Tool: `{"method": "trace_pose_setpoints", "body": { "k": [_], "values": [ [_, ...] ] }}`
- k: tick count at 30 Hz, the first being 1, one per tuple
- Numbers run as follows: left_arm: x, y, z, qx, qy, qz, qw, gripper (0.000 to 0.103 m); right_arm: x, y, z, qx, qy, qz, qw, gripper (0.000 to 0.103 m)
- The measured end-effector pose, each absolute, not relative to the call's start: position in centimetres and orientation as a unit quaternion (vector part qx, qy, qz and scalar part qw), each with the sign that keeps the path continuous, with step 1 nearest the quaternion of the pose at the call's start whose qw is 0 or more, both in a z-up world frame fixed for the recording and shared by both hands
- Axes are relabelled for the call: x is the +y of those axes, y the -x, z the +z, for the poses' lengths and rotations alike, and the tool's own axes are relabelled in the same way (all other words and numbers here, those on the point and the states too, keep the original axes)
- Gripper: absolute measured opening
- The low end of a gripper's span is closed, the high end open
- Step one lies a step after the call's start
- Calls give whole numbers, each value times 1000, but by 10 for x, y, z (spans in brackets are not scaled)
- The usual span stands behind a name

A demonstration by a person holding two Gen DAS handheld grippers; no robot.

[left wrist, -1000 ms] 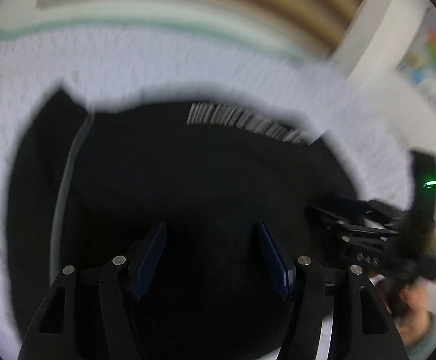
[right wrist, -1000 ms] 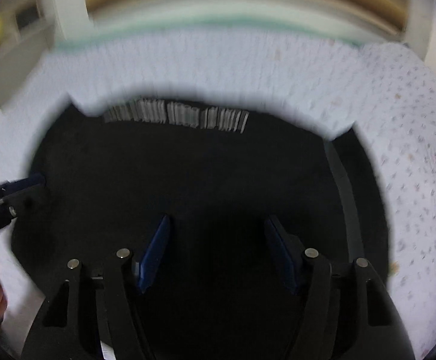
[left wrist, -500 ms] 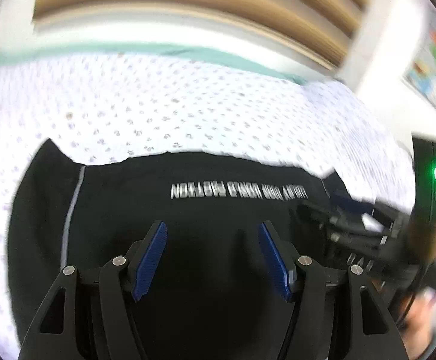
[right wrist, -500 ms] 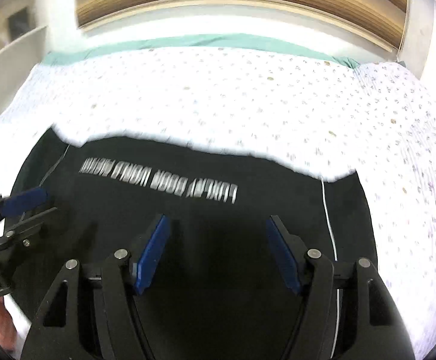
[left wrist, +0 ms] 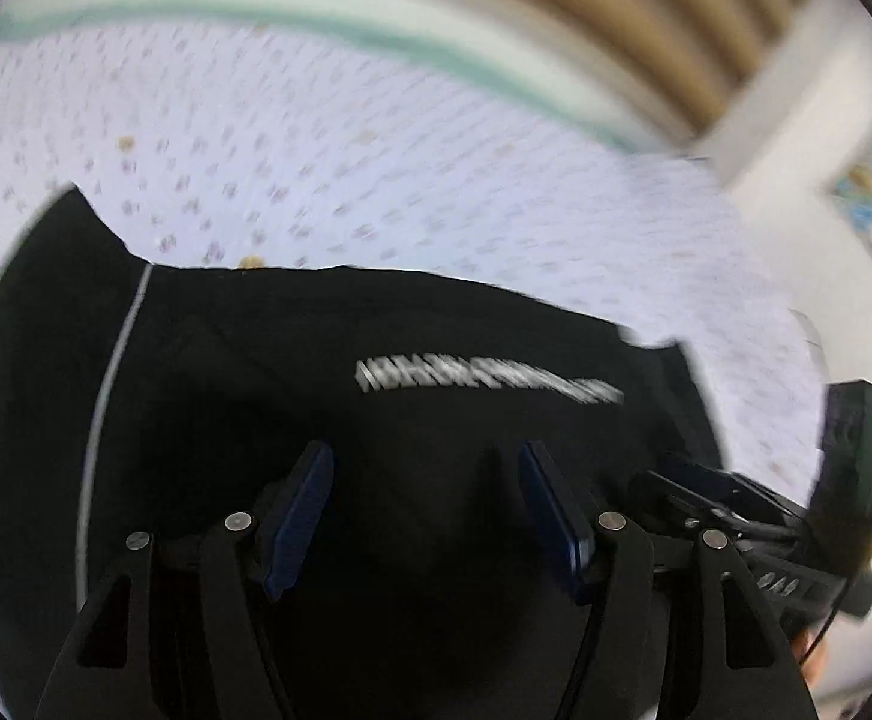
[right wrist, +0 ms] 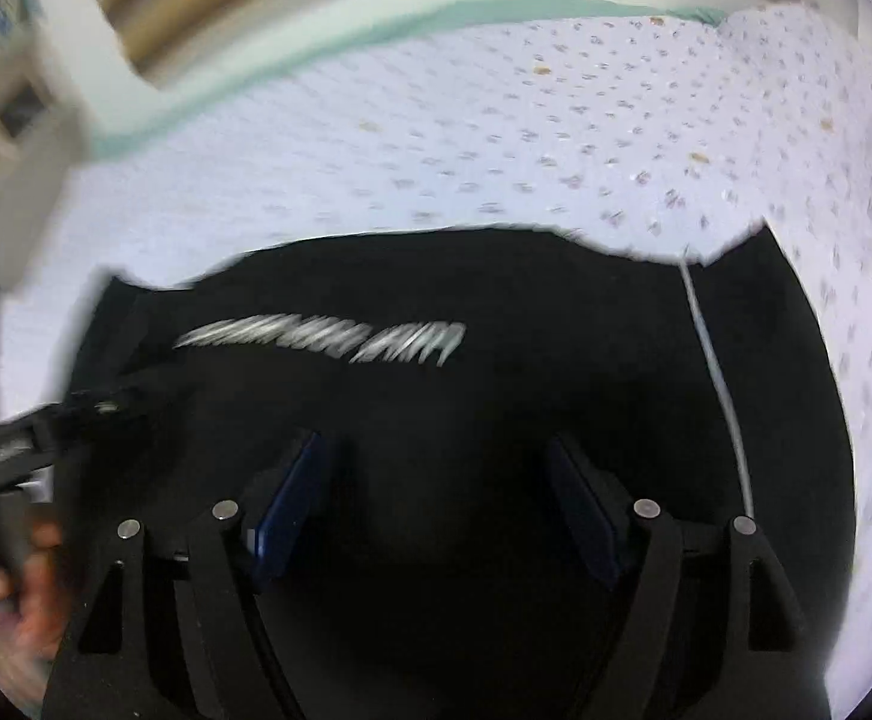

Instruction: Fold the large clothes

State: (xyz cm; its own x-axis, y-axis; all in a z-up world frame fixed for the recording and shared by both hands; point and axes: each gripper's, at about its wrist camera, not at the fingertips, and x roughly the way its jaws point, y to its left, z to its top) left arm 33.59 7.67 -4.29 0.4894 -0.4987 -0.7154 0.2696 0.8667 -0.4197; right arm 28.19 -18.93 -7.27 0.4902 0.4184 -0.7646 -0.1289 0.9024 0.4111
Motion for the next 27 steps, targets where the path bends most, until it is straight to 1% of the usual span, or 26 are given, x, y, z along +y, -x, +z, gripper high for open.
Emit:
{"method": "trace_pose_setpoints", "body": {
  "k": [3, 7, 10, 12, 13, 15, 17, 23, 27],
  "values": [
    [82, -287, -33, 432, 107, -232, 865, 66, -180, -228, -52, 458, -113, 165, 866, 80],
    [93, -228, -42, 406, 79, -214, 885, 66, -162, -195, -50, 464, -64, 141, 872, 79],
    [92, -211, -73, 404, 53, -201, 891, 66, -138, -193, -79, 485, 13, 85, 870, 79],
    [89, -215, -103, 416, 43, -201, 886, 68, -127, -207, -122, 527, 9, 82, 846, 79],
    [87, -217, -110, 412, 43, -204, 887, 68, -133, -209, -132, 526, -5, 79, 847, 80],
    [91, -215, -116, 379, 48, -210, 900, 68, -140, -204, -136, 507, -25, 74, 858, 80],
    [94, -214, -121, 363, 56, -216, 905, 68, -139, -199, -136, 496, -27, 63, 866, 80],
    [98, -217, -123, 355, 59, -219, 907, 68, -132, -161, -139, 401, -29, 38, 915, 80],
    [97, -218, -122, 348, 58, -216, 910, 68, -126, -148, -139, 388, -26, 34, 921, 80]
  ]
}}
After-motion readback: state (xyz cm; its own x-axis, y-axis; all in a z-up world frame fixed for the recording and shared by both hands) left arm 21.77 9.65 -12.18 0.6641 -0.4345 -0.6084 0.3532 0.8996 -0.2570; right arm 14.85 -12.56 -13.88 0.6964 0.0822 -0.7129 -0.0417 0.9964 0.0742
